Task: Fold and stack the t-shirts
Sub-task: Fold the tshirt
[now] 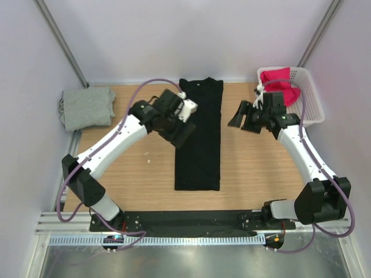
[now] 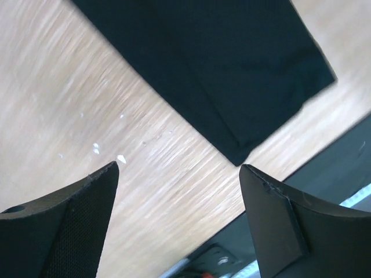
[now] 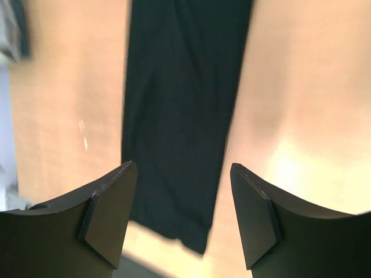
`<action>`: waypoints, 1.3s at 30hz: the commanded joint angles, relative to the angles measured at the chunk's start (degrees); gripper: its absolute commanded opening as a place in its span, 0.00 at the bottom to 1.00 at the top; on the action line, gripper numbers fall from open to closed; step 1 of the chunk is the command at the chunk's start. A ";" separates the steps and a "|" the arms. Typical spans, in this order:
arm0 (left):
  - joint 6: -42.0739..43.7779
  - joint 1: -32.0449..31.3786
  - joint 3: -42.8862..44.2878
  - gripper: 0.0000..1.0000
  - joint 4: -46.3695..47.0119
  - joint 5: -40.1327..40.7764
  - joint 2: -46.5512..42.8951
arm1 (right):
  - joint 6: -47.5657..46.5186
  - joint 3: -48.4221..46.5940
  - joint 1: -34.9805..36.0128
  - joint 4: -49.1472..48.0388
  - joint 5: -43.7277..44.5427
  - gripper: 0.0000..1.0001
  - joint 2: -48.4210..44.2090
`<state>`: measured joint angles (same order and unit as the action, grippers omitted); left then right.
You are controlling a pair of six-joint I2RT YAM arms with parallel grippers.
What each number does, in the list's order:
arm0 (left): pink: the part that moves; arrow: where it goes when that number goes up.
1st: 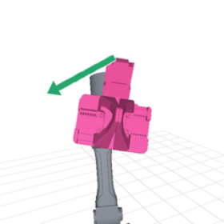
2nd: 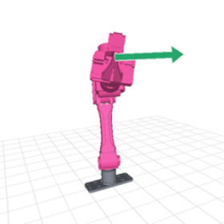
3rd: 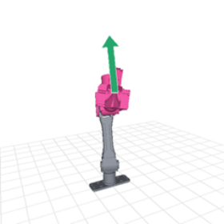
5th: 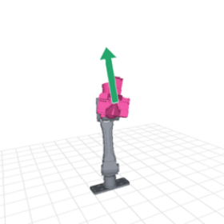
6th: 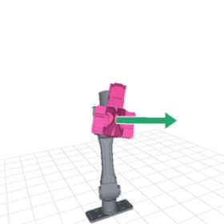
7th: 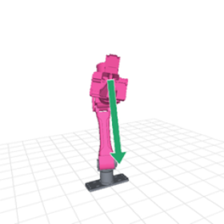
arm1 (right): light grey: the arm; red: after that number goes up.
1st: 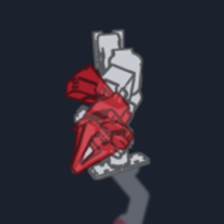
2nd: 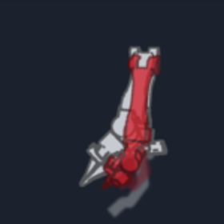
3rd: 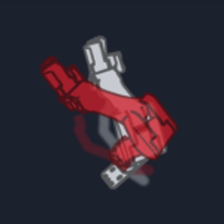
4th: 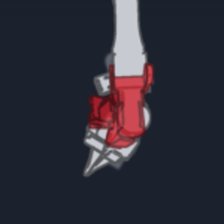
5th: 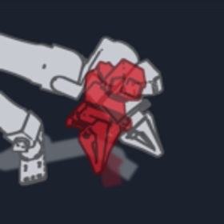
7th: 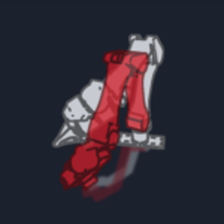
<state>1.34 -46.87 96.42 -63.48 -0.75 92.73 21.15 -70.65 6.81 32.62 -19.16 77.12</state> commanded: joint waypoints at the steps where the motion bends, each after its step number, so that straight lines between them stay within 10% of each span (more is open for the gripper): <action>1: -14.92 8.44 -6.82 0.85 3.62 -10.10 -3.24 | 4.60 9.45 0.14 6.30 -6.68 0.72 -4.78; 5: -31.83 19.52 -19.58 0.74 10.13 -22.87 -8.70 | 7.15 16.94 0.14 8.16 -9.49 0.72 -9.70; 21: -49.94 23.93 -53.86 0.72 35.70 -33.79 -5.89 | 20.95 41.03 0.31 -4.67 -14.86 0.69 -4.53; 39: -57.94 23.76 -58.63 0.63 48.89 -33.79 1.31 | 22.79 42.35 9.89 -8.88 -13.63 0.66 2.76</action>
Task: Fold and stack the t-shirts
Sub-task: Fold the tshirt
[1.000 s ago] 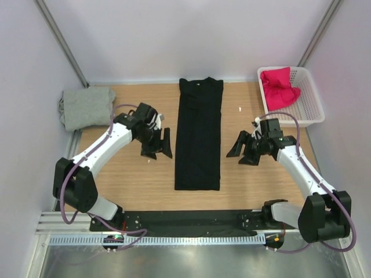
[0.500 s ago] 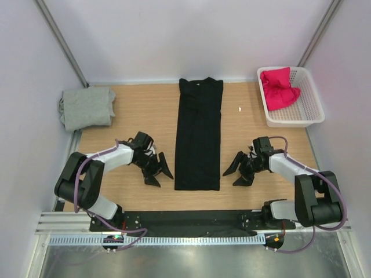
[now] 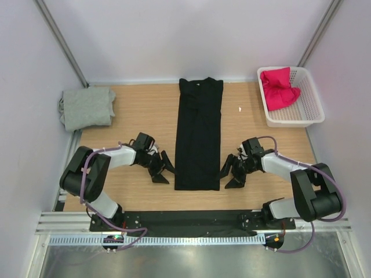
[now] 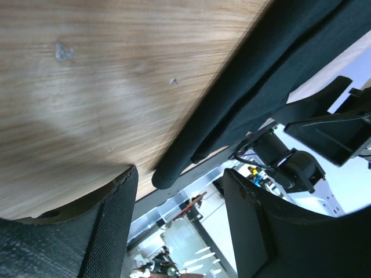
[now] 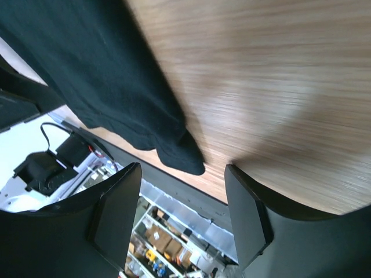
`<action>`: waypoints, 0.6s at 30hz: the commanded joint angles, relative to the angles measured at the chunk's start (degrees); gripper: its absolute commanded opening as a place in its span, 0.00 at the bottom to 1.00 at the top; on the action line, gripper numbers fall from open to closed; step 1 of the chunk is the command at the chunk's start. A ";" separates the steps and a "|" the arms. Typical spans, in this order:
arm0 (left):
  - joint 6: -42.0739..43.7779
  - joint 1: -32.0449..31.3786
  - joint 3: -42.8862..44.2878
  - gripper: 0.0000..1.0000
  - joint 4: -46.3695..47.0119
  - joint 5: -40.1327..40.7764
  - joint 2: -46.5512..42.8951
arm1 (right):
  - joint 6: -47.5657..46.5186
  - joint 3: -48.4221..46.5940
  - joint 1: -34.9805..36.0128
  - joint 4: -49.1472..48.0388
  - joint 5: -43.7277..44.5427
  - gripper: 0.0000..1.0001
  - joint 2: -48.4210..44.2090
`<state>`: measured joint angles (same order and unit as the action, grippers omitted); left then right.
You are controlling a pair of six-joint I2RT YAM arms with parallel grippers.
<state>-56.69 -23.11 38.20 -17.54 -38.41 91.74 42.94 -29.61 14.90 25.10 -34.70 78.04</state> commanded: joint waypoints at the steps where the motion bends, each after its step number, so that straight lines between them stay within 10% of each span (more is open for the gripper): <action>1: -0.09 0.00 -0.40 0.62 3.04 3.87 2.39 | 1.27 1.22 1.89 -1.72 1.83 0.65 2.29; 18: -1.59 -3.25 0.30 0.54 3.65 3.08 6.60 | 3.64 1.74 1.89 -9.10 0.95 0.55 6.77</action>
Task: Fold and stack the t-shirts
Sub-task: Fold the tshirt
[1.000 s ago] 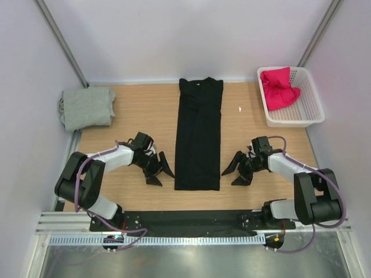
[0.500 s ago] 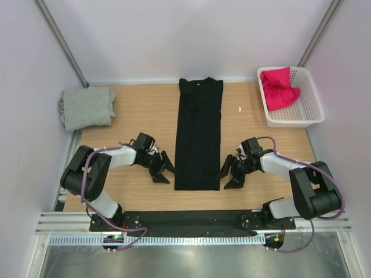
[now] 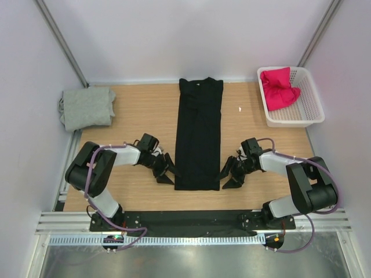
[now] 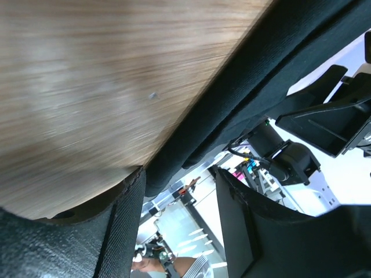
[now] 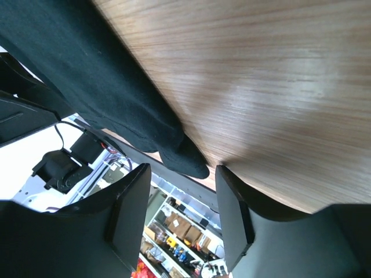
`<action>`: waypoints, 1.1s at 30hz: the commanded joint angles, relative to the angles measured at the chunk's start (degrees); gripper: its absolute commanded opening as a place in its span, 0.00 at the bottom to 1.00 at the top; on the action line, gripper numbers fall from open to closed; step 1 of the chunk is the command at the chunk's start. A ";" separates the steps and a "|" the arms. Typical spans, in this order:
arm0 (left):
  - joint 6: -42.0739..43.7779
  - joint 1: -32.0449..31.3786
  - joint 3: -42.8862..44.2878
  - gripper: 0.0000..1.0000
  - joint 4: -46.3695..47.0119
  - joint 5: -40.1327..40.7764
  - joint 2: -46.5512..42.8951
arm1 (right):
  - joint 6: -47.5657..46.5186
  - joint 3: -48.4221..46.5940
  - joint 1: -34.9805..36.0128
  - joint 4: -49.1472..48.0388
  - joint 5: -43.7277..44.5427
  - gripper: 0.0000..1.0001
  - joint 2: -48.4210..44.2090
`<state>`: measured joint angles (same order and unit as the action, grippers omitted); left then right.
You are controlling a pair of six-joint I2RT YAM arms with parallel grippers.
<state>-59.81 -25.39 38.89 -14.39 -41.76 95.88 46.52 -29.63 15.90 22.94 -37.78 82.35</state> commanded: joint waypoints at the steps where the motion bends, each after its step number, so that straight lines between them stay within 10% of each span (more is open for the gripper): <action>1: 1.45 -1.07 -0.31 0.54 0.42 6.43 2.47 | 0.32 1.94 0.97 -7.64 3.86 0.54 2.73; 13: 1.89 -1.60 -2.51 0.32 1.20 6.52 0.80 | 3.92 2.73 2.47 -16.96 3.50 0.45 6.16; 21: 2.33 -2.65 -1.37 0.00 3.05 5.11 1.33 | 3.31 2.91 2.64 -19.59 2.54 0.07 4.76; 33: 9.88 -3.00 3.29 0.00 -0.55 3.61 -9.90 | -9.07 -2.10 1.33 1.48 4.64 0.02 -8.68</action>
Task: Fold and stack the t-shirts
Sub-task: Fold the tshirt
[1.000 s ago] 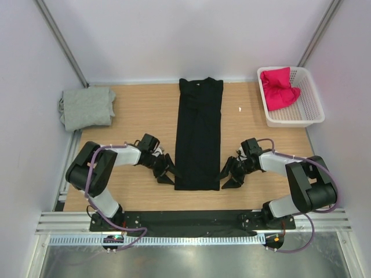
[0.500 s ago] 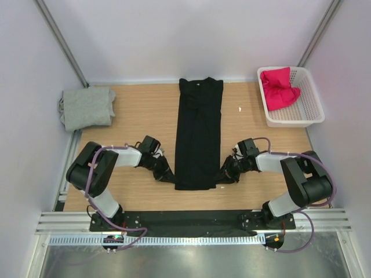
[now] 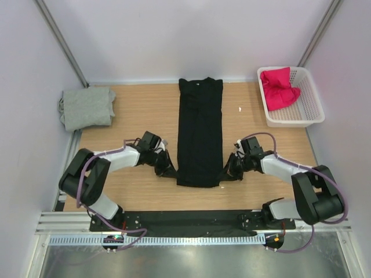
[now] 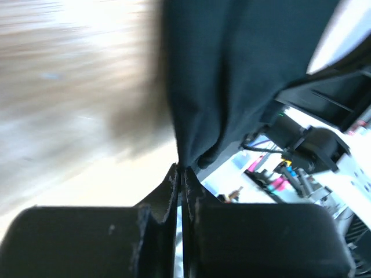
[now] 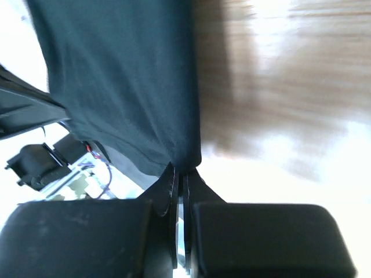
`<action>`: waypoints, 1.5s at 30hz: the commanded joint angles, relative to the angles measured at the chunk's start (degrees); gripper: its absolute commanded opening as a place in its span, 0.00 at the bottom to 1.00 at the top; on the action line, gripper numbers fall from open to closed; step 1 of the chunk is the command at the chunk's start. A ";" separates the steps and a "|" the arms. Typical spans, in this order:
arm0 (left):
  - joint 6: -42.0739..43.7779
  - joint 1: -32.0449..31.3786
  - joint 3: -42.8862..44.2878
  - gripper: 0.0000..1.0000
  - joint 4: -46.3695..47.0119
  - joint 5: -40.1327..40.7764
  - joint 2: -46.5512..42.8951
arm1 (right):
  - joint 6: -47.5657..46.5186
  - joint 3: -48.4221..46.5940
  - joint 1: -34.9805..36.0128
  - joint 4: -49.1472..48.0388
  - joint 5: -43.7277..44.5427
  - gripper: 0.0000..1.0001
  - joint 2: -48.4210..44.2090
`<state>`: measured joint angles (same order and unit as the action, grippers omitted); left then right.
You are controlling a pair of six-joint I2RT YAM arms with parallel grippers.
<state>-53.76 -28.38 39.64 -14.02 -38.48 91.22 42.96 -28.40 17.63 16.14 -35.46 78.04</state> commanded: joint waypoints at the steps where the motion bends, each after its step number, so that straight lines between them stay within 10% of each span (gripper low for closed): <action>1: 4.27 -0.01 2.64 0.00 -1.36 0.33 -5.96 | -7.08 -3.93 -0.31 9.51 3.02 0.01 -6.04; 19: 16.22 0.34 12.38 0.00 -11.55 1.04 -16.34 | -20.28 -23.79 -0.31 24.90 7.34 0.01 -12.30; 30: 16.58 5.00 24.69 0.00 -9.01 0.07 2.00 | -18.09 -26.79 -2.16 11.29 5.67 0.01 -0.27; 45: 19.57 10.63 68.54 0.00 -11.56 -0.90 37.18 | -19.23 -56.83 -13.76 -2.17 4.44 0.02 33.02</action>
<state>-35.64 -18.72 103.46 -25.39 -39.22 125.51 24.32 -78.26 4.60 19.25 -30.83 105.89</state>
